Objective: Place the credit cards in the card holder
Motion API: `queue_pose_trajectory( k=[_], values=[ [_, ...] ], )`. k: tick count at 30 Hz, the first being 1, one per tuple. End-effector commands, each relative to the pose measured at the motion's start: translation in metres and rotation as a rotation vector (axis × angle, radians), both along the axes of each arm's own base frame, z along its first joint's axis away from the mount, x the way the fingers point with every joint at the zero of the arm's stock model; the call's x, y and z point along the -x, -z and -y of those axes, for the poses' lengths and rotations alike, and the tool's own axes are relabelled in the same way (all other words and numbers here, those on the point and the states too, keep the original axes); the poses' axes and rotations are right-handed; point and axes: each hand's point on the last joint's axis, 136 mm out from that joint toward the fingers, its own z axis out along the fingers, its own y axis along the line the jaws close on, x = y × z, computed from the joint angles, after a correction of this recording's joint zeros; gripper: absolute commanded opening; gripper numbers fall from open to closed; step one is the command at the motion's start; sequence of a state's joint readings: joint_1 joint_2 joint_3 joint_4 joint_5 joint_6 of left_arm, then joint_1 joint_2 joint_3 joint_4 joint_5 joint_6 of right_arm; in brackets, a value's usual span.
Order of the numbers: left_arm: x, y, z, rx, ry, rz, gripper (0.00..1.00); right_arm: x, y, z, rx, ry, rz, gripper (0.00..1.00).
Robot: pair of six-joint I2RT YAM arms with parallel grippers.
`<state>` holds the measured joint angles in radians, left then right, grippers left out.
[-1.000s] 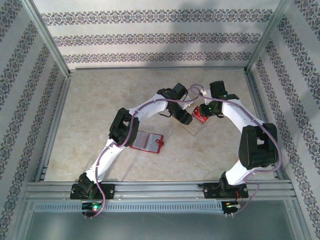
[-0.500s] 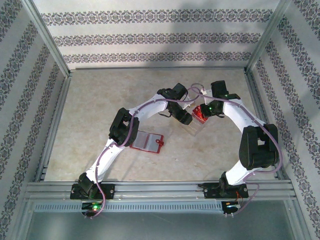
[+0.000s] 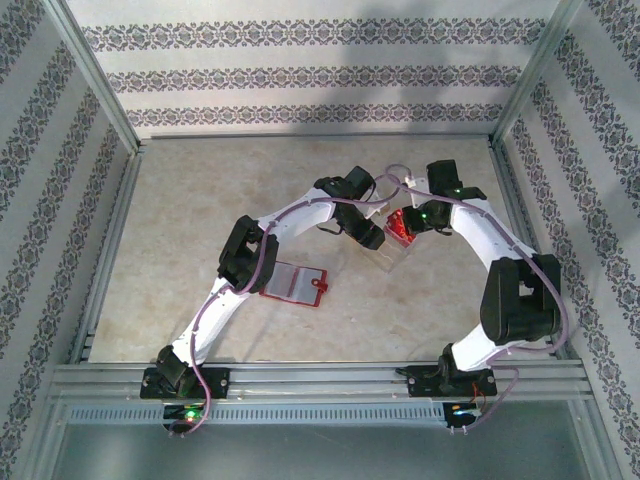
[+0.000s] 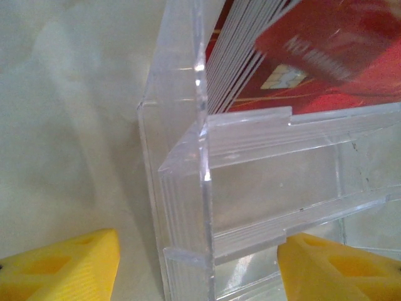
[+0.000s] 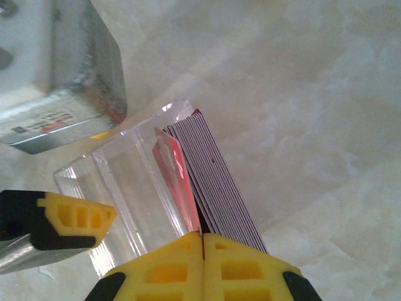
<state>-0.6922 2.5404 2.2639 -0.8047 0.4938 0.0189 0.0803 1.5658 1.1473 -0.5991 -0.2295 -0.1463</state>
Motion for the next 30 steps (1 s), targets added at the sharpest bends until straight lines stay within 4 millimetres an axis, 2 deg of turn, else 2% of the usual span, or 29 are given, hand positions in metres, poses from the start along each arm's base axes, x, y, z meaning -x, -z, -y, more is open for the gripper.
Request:
queue_pose_trajectory(
  k=[1,7,9,12,16,19,23,27,30],
  values=[
    [0.009,-0.006,-0.015,-0.045,-0.007,-0.032,0.69,-0.002,-0.032,-0.006,-0.049,-0.017,0.074,0.0],
    [-0.001,-0.046,-0.01,0.021,-0.012,0.028,0.72,0.0,-0.059,-0.009,-0.084,-0.002,0.139,0.0],
    [-0.004,-0.066,-0.011,0.045,-0.014,0.057,0.74,0.004,-0.071,-0.01,-0.102,0.009,0.159,0.0],
    [0.0,-0.097,-0.014,0.075,-0.007,0.097,0.76,0.011,-0.089,-0.011,-0.131,0.022,0.19,0.0],
    [0.008,-0.128,-0.029,0.102,-0.033,0.107,0.78,0.021,-0.108,-0.019,-0.222,0.047,0.221,0.0],
    [0.021,-0.145,-0.046,0.1,-0.031,0.125,0.78,0.028,-0.114,-0.027,-0.337,0.111,0.21,0.0],
    [0.036,-0.163,-0.079,0.114,-0.059,0.113,0.75,0.033,-0.112,-0.04,-0.514,0.213,0.137,0.0],
    [0.048,-0.166,-0.123,0.103,-0.121,0.081,0.7,0.042,-0.107,-0.06,-0.697,0.255,0.06,0.0],
    [0.062,-0.162,-0.155,0.062,-0.129,0.073,0.67,0.049,-0.106,-0.073,-0.77,0.265,0.052,0.0]
  ],
)
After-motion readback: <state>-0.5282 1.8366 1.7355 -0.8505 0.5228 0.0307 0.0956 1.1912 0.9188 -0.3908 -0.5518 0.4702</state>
